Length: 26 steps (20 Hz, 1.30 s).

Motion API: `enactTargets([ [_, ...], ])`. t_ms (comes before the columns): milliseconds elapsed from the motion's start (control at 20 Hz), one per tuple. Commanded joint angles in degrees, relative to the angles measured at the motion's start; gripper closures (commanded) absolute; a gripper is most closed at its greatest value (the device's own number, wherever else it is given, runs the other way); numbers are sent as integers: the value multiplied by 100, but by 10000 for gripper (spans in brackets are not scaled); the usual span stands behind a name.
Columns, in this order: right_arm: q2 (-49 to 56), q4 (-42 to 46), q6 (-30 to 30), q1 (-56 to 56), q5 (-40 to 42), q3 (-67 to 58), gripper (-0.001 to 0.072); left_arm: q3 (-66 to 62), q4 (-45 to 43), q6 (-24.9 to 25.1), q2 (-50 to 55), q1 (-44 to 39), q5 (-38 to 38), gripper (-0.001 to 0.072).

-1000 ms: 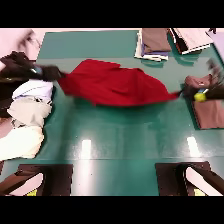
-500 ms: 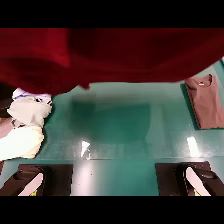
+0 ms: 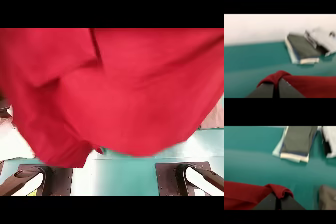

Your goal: Fold the shirts.

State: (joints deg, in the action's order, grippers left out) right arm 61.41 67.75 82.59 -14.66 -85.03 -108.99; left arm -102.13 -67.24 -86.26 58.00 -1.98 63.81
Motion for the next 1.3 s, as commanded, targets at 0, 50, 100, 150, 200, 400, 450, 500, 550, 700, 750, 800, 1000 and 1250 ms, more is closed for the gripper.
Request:
enactTargets([
  [0,927,-4,26,52,-168,1102,694,1019,-20,-76,1051,0,232,682],
  [50,1250,-11,26,55,-160,1423,694,1233,-4,-74,1449,0,199,682],
  [100,1545,-15,26,61,-122,1655,694,1346,-4,-68,1832,0,136,682],
  [150,1856,-17,22,76,46,1853,695,1362,-4,-22,2238,0,76,682],
  [200,2111,-22,22,83,256,1976,694,1362,0,-11,2623,0,-79,682],
  [400,3071,-138,26,144,833,1574,694,1158,286,127,3563,2,-673,683],
  [450,3265,-249,26,142,839,1309,694,1012,289,155,3689,26,-634,683],
  [500,3379,-280,26,146,831,1113,694,933,348,254,3731,44,-577,683],
  [550,3410,-262,20,144,802,990,695,916,356,280,3740,76,-476,683],
  [700,3383,-11,-208,223,520,1005,694,931,308,564,3755,201,223,682],
  [750,3338,164,-212,238,450,1145,694,984,315,669,3755,201,393,682],
  [800,3274,210,-214,289,509,1353,694,1069,315,721,3753,201,483,682],
  [1000,3042,219,-203,435,949,2245,688,1517,323,717,3755,197,439,681],
  [1250,2813,59,-203,326,721,2406,358,1517,-212,203,3576,203,776,216],
])
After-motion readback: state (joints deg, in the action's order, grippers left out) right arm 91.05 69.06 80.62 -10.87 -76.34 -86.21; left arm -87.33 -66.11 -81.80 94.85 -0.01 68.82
